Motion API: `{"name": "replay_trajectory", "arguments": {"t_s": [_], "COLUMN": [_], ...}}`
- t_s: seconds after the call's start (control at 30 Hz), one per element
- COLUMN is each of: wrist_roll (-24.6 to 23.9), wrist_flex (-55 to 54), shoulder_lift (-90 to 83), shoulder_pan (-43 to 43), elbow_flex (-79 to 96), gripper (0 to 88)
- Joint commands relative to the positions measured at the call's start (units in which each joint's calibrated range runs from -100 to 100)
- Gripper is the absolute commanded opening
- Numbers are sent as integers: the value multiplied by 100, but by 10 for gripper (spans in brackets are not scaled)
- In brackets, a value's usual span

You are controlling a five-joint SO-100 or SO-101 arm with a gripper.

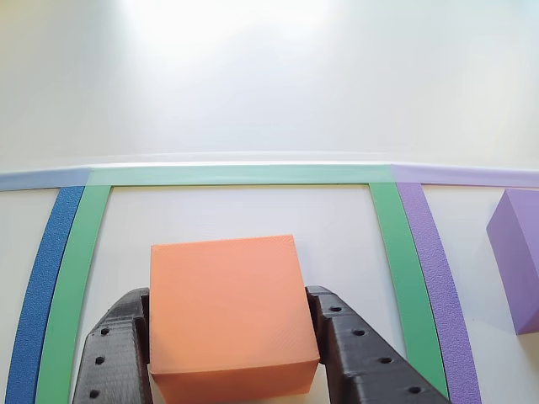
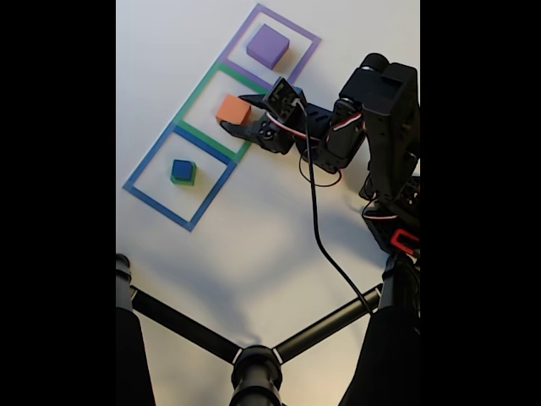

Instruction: Tower of hanoi

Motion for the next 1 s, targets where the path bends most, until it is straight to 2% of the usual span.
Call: {"name": "replay_trajectory", "arguments": {"t_s": [0.0,0.13,0.3,0.43,0.57,0.7,0.83,0.97], "wrist_roll": [0,0,0,0,0,0,0,0], "wrist_flex": [-157,-157,-92,636,2368,4910,7120,8771], "shoulder_lift": [-79,-79,-336,-1369,-2980,-4791,-6113,-6938], "shoulder_pan": [0,31,61,23,38,76,69,61], "elbow_flex": [-117,-135,-117,-17,-117,-471,-935,-1407], "gripper": [205,259,276,281,252,122,63,26]}}
